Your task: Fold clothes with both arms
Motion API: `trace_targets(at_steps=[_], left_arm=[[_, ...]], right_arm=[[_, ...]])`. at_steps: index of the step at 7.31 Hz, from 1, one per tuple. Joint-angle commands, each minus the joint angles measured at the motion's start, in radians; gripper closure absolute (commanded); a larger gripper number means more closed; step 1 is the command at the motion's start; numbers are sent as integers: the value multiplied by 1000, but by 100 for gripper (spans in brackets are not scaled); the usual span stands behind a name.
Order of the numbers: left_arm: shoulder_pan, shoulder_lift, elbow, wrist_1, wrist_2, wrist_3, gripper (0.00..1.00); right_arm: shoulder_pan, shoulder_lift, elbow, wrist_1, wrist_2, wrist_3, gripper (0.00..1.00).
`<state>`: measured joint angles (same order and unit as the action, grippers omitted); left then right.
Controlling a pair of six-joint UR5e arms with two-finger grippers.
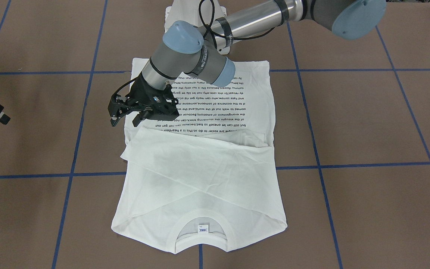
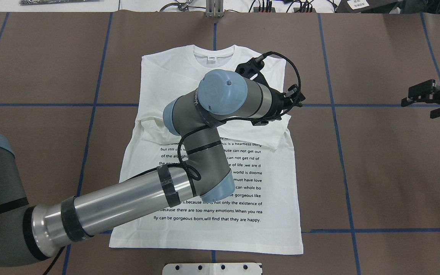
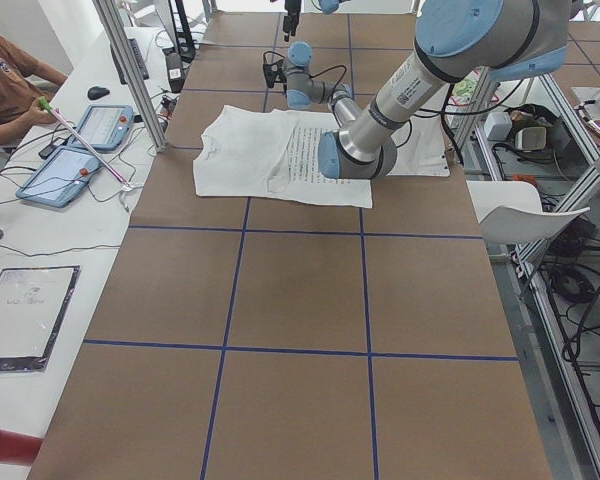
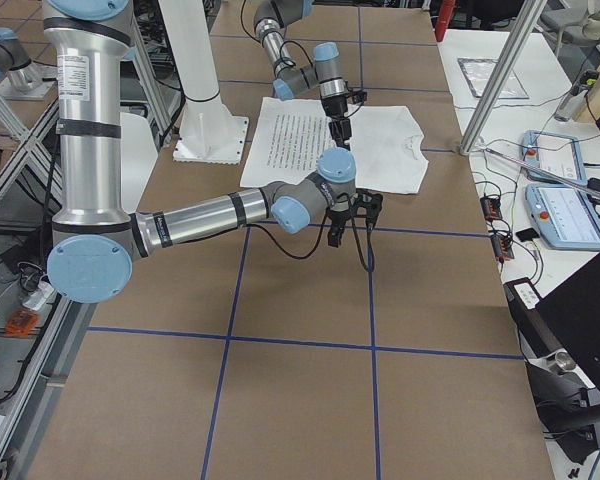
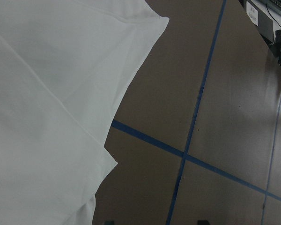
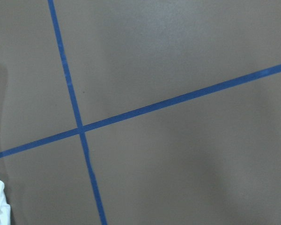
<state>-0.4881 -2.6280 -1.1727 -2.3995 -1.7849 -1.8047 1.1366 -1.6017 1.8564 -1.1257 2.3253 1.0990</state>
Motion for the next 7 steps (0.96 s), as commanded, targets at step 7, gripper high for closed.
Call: trace_targets(at_steps=[7], left_arm=[[-211,598,-766,497,-197,609,36]], right_arm=[[-814,16,340,-67,-671,944,0]])
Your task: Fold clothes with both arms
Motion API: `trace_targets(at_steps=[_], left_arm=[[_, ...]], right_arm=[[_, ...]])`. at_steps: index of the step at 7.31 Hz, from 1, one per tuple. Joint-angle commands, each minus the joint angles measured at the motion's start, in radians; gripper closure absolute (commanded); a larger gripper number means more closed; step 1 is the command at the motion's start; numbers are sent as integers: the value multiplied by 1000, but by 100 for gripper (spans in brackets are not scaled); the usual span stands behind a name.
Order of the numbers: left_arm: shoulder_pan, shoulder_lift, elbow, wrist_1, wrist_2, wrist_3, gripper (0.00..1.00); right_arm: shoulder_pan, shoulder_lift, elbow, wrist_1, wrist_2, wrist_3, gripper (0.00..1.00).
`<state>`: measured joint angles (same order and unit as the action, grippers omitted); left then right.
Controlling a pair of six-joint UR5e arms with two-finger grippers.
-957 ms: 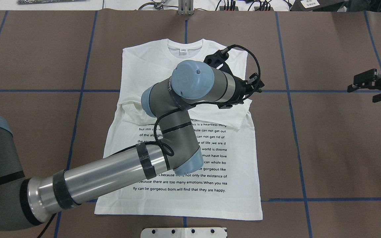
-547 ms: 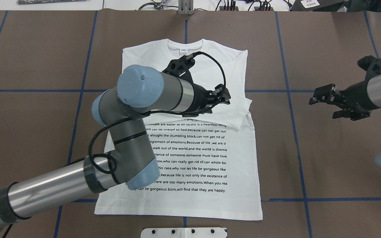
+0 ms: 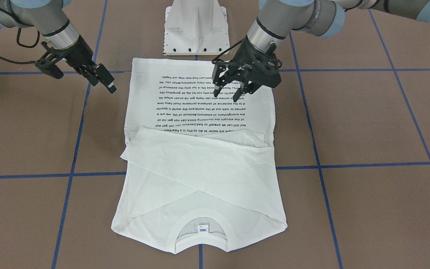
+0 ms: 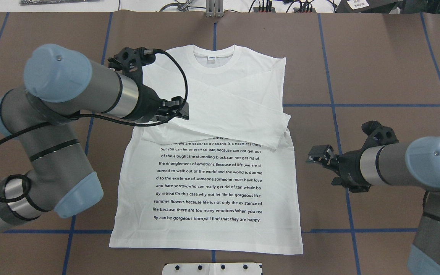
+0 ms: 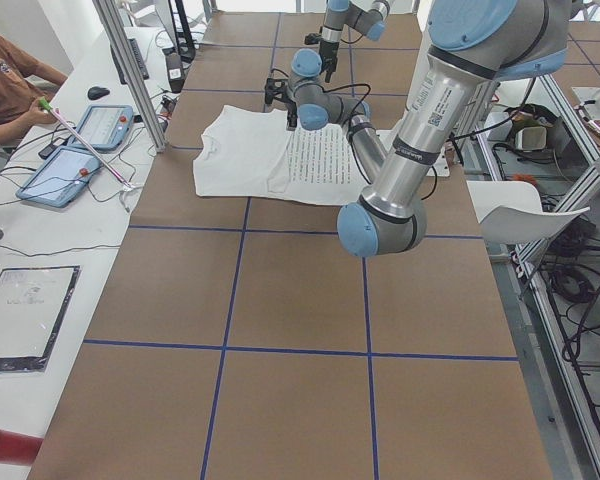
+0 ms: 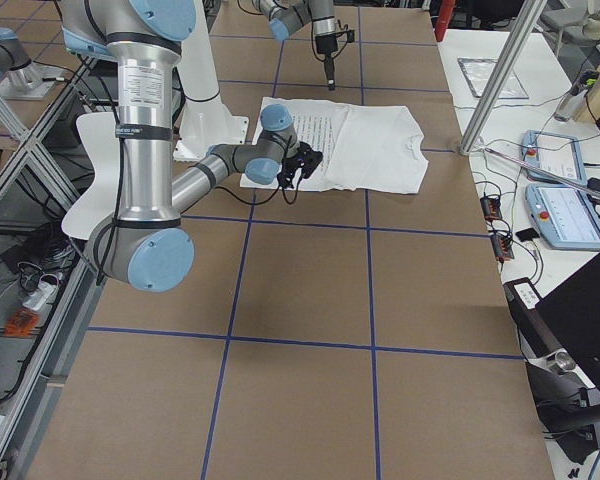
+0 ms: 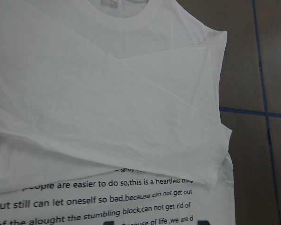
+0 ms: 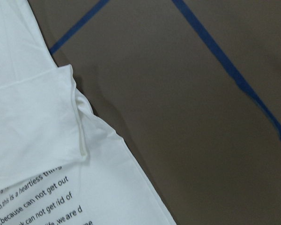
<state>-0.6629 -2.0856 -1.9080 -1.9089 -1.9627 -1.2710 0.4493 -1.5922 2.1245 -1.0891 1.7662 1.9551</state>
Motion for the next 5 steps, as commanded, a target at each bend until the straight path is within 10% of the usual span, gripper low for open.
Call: trace_targets(at_steps=[1,5], left_arm=[[-58,85,-31,5,-19,82,36],[-67,101,-26,1,-19,94,35]], right_arm=[[-253,6,87,-158,-234,191,1],[-512,83,40,-392,-488,434,4]])
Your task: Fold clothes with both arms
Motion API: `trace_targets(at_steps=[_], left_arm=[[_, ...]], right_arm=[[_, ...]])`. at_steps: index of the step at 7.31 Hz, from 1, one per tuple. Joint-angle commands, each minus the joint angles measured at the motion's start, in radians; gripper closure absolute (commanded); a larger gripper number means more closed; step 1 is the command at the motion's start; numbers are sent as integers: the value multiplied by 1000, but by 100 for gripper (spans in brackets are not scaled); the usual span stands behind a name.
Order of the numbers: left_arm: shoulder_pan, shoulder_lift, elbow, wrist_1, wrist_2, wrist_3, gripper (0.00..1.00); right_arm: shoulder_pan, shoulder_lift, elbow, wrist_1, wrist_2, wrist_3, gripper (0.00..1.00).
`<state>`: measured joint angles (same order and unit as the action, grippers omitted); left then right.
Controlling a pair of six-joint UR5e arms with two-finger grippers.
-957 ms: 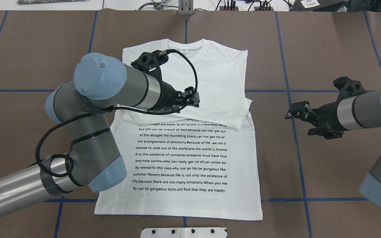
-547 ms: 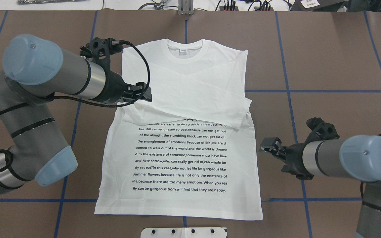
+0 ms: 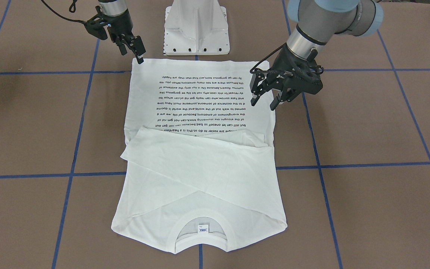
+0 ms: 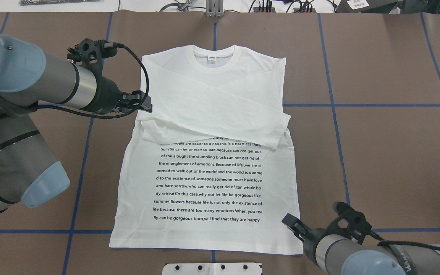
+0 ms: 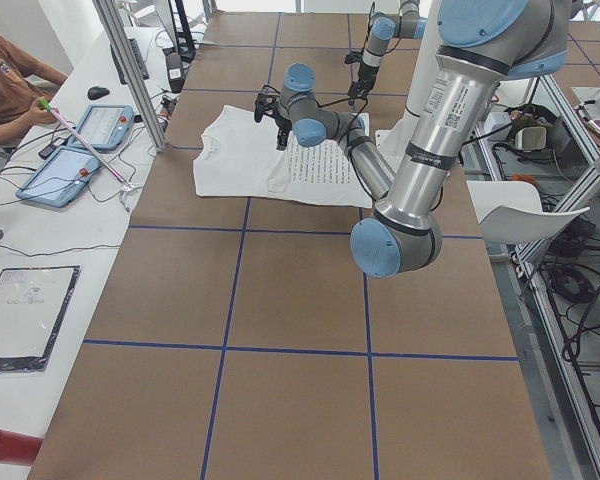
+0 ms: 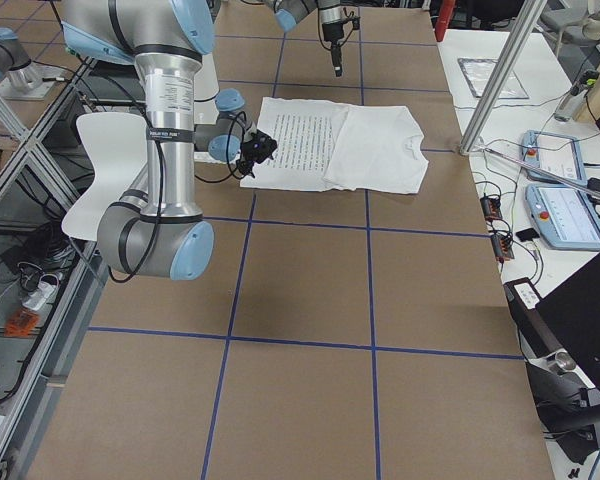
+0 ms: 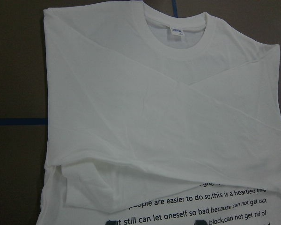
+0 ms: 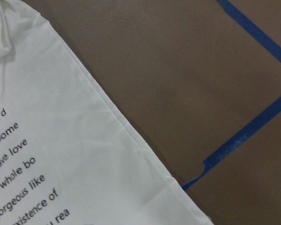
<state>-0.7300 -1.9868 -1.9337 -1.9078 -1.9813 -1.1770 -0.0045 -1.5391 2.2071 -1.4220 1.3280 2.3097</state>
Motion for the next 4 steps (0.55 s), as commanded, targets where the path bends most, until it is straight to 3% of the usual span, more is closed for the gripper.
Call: trace_targets(at_steps=[1,2,4], left_arm=[[0,3,-2,0,-1,0,35],[0,3,-5,0,-1,-1,34],[-2,5,-8,0,-2,-9,34]], right_arm=[[-58,58,-58,-60,-55,106,6],[-61,59,-75,-60,-52,108,8],[-58,60,-75,-58,-52,108,22]])
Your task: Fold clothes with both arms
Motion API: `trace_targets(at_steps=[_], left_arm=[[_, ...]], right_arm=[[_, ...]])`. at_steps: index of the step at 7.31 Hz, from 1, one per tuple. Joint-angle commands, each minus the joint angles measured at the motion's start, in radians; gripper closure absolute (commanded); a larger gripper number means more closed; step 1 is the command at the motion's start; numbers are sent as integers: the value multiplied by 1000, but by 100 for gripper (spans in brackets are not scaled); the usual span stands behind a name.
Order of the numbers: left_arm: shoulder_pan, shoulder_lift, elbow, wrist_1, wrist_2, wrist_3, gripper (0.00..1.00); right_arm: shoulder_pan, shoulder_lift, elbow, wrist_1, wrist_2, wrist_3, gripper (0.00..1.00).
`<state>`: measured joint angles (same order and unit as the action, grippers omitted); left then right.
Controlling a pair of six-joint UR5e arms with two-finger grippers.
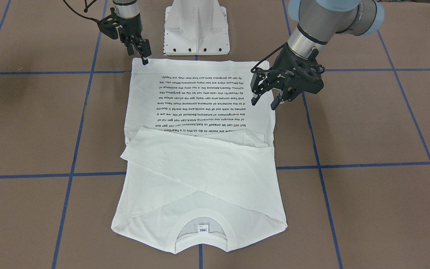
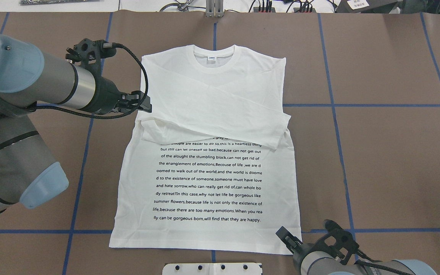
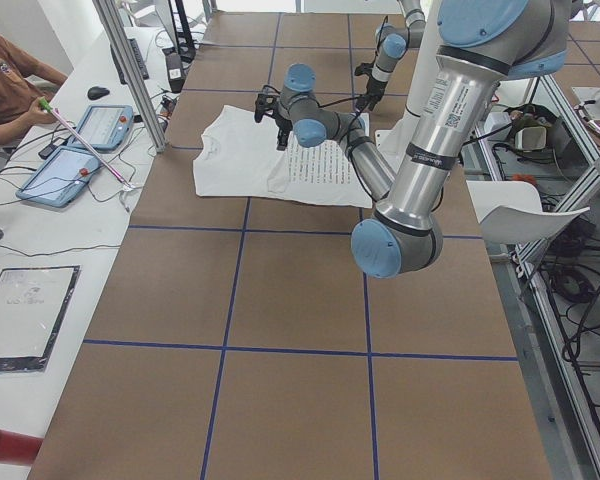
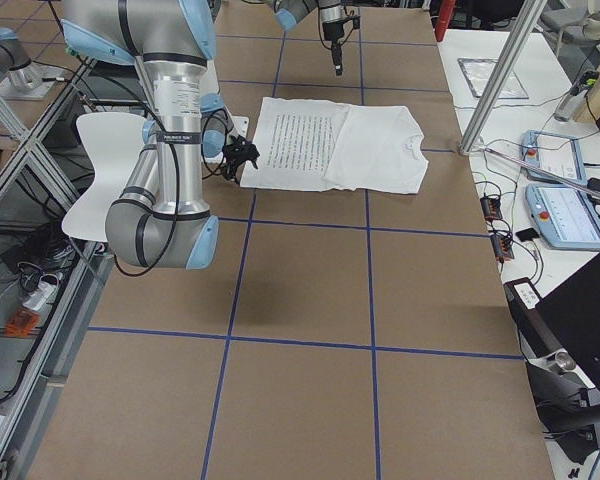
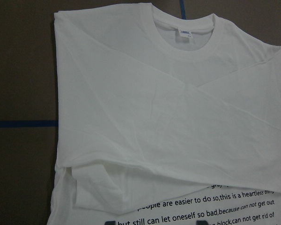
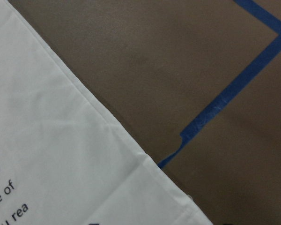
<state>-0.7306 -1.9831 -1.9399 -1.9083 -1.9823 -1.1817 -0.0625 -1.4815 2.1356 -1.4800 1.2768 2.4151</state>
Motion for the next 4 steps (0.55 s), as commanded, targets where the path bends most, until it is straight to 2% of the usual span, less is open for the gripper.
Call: trace_targets(at_steps=[1,4], left_arm=[[-1,3,-2,2,-1,-4,34],[-1,3,-2,0,-1,-6,34]], right_arm=[[0,-2,-9,0,1,2,24],[3,-11,-5,-3,7,2,32]])
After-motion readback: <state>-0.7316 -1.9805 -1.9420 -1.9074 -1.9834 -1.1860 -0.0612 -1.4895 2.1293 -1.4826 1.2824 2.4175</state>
